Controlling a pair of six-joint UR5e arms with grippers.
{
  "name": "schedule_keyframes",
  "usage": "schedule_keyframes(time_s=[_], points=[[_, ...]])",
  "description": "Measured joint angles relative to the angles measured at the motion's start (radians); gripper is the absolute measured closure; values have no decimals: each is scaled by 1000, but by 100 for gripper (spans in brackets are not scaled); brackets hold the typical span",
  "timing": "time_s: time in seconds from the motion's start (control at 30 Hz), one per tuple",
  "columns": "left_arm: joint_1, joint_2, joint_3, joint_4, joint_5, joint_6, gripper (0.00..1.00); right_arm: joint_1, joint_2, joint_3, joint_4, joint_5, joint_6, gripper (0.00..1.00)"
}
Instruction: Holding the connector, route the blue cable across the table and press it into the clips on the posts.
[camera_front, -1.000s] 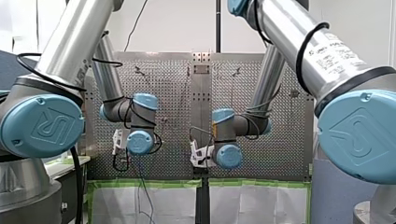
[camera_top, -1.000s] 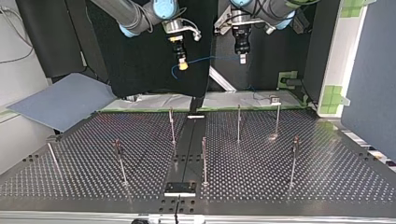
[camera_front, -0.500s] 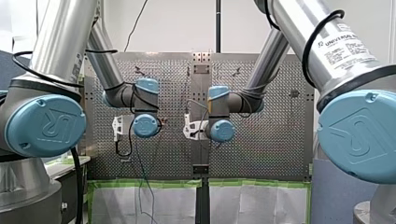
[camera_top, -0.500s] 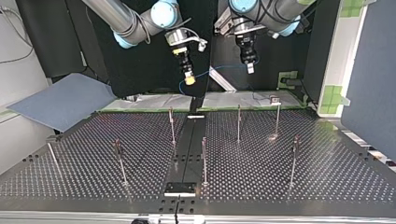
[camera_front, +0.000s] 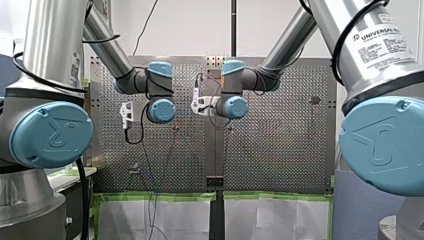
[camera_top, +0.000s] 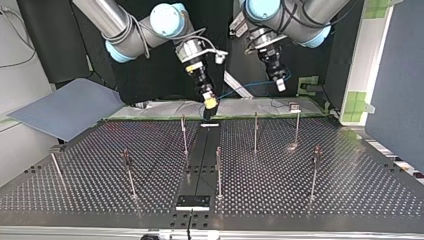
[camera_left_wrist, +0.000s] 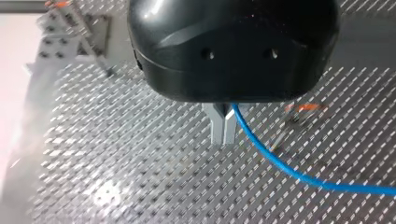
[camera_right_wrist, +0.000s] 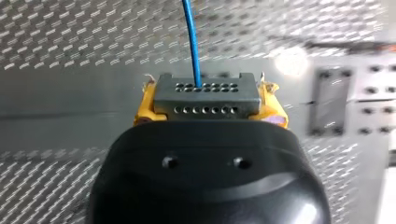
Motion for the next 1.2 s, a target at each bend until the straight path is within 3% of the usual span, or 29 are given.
schedule_keyframes(time_s=[0.27, 0.5, 0.8, 1.2], points=[[17, 83, 16, -83, -83, -14, 100, 7, -64, -75, 75, -57, 4, 100], [35, 141, 27, -140, -124, -44, 100, 12, -48, -117, 136, -72, 7, 100], [58, 203, 74, -212, -62, -78, 100, 23, -22, -157, 214, -81, 7, 100], [89, 131, 79, -211, 39, -102, 100, 56, -21, -262, 321, -92, 4, 100]])
